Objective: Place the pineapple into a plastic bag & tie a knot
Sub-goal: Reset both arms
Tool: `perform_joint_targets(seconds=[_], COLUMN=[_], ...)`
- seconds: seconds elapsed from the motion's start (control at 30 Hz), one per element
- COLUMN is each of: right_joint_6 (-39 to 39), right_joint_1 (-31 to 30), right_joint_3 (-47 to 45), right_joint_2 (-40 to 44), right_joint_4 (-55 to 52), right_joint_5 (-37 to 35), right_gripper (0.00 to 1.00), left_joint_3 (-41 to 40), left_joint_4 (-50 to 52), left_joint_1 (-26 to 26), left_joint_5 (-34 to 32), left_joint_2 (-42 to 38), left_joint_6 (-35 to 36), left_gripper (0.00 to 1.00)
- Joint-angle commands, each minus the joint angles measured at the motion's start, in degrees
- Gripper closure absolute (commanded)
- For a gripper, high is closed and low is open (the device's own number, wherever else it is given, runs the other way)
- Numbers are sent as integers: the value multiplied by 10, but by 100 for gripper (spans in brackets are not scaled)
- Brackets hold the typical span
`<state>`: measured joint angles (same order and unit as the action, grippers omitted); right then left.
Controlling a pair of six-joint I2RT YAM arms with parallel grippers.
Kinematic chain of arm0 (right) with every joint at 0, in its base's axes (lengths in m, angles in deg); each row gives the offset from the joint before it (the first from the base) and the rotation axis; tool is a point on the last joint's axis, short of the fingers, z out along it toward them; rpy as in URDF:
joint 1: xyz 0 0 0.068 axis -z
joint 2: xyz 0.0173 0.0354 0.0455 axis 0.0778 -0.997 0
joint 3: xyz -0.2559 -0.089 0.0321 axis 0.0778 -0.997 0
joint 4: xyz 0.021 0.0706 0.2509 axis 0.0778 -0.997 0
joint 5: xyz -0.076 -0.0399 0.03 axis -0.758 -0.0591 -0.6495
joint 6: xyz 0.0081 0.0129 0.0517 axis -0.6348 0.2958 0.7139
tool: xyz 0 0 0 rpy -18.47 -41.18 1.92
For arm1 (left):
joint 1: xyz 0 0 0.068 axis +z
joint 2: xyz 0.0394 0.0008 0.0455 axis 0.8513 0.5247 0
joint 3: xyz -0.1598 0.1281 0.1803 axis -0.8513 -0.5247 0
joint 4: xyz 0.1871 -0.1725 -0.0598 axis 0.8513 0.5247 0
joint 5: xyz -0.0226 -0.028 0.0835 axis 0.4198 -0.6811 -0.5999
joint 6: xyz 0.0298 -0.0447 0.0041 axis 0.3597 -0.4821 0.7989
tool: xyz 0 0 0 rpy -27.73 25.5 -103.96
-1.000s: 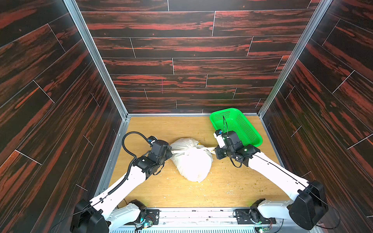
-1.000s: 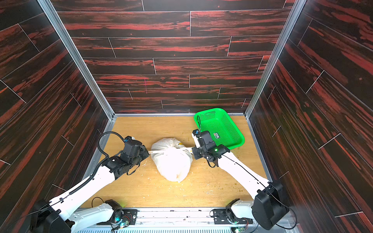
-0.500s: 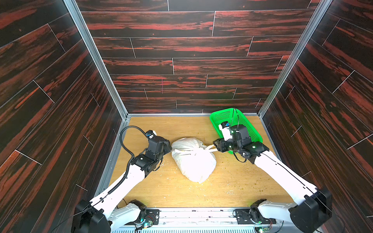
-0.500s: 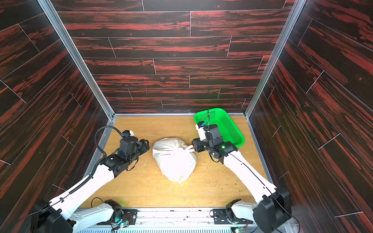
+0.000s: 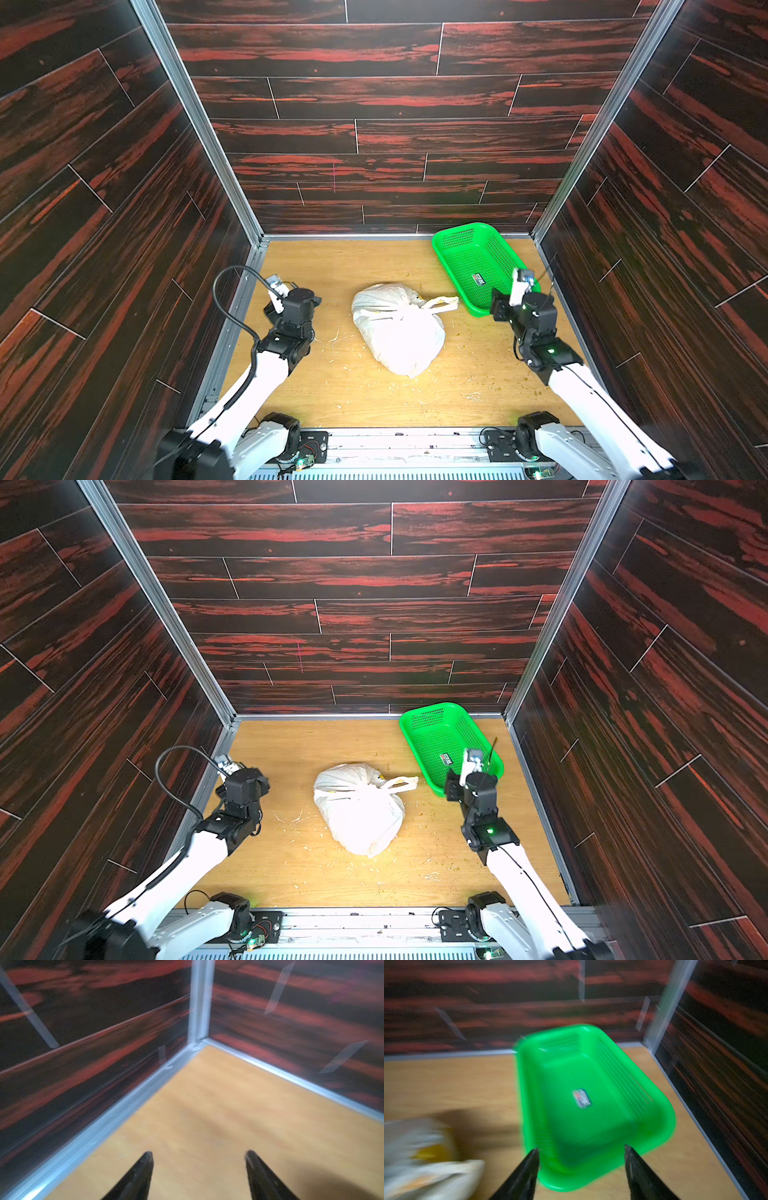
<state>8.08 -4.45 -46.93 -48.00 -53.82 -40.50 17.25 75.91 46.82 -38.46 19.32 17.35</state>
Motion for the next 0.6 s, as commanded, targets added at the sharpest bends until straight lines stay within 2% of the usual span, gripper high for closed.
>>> perform_joint_targets(seconds=[0.0, 0.1, 0.23, 0.3, 0.4, 0.47, 0.57], right_joint_6=[32, 7, -32, -30, -40, -41, -38], right_joint_1=[75, 89, 99, 103, 107, 109, 111], right_joint_3=[-37, -83, -87, -105, -158, -148, -144], right_joint_2=[-51, -135, -249, -286, -356, -345, -350], right_joint_4=[171, 324, 449, 505, 672, 631, 632], right_joint_5=[35, 30, 61, 76, 107, 116, 125], right_gripper=[30, 29, 29, 29, 29, 29, 29], left_joint_3=[-57, -76, -83, -99, -125, -131, -138], left_joint_4=[-199, -266, -315, -359, -438, -472, -549], left_joint_1=[26, 45, 62, 77, 101, 112, 114], left_joint_5=[8, 54, 91, 116, 153, 185, 215], left_joint_2=[29, 80, 133, 156, 186, 214, 270], left_joint_6=[96, 128, 161, 158, 154, 152, 162], left_gripper=[0, 0, 0, 0, 0, 0, 0])
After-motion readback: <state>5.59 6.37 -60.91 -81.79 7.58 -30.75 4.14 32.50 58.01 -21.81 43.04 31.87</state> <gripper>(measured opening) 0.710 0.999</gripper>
